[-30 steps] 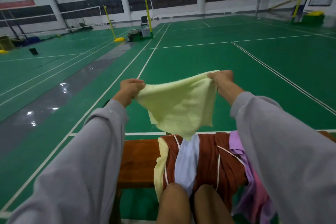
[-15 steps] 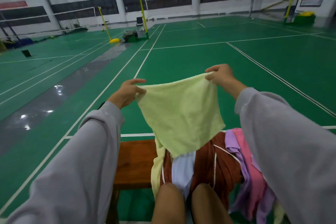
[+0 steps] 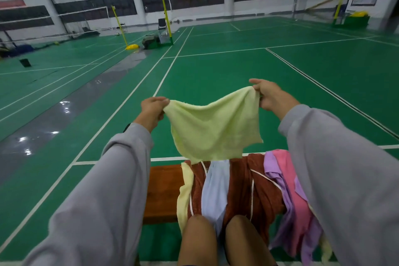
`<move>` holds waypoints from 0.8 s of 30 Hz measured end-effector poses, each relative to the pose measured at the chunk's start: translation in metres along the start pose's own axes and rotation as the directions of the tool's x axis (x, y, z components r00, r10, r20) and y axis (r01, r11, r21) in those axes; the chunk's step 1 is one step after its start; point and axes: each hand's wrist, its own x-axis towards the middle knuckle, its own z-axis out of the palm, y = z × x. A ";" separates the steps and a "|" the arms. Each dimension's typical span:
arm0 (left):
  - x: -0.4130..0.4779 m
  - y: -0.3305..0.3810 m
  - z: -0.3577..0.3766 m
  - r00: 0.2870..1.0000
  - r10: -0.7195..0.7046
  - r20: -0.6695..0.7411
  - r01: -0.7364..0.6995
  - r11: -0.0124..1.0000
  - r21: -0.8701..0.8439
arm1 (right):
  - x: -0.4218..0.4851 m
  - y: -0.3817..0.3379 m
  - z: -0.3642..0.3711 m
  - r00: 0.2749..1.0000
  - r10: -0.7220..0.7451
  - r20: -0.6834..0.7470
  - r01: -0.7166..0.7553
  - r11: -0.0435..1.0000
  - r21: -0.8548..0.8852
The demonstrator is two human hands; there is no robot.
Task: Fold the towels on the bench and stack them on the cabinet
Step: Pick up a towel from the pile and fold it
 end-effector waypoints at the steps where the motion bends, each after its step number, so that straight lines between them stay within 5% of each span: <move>1: 0.000 -0.003 0.001 0.991 -0.131 -0.013 0.127 0.978 -0.167 | 0.002 0.002 -0.002 1.000 0.004 0.000 -0.004 0.999 0.054; 3: 0.001 -0.008 0.002 0.969 -0.245 0.025 0.240 0.917 -0.317 | 0.006 0.006 -0.005 1.000 0.008 -0.009 -0.008 0.999 0.052; 7: -0.004 0.001 0.003 0.969 -0.081 0.233 0.152 0.941 -0.302 | 0.008 0.001 -0.009 1.000 -0.018 -0.014 0.017 1.000 -0.023; 10: 0.002 0.013 0.000 0.933 0.129 0.337 -0.165 0.983 0.082 | 0.005 -0.009 -0.019 0.992 -0.119 0.029 0.122 0.949 -0.292; 13: 0.002 0.024 0.002 0.869 0.263 0.420 -0.486 0.618 0.618 | 0.002 -0.012 -0.029 0.973 -0.158 0.167 0.229 0.699 -0.677; 17: 0.000 0.035 0.006 0.803 0.242 0.545 -0.593 0.236 0.770 | 0.000 -0.011 -0.031 0.960 -0.124 0.253 0.273 0.189 -0.943; 21: 0.001 0.030 0.009 0.760 0.300 0.577 -0.620 0.067 0.781 | -0.003 -0.008 -0.029 0.962 -0.126 0.244 0.254 0.075 -0.964; 24: -0.002 0.024 0.011 0.740 0.446 0.503 -0.593 0.079 0.801 | -0.004 -0.002 -0.029 0.954 -0.136 0.266 0.287 0.165 -0.944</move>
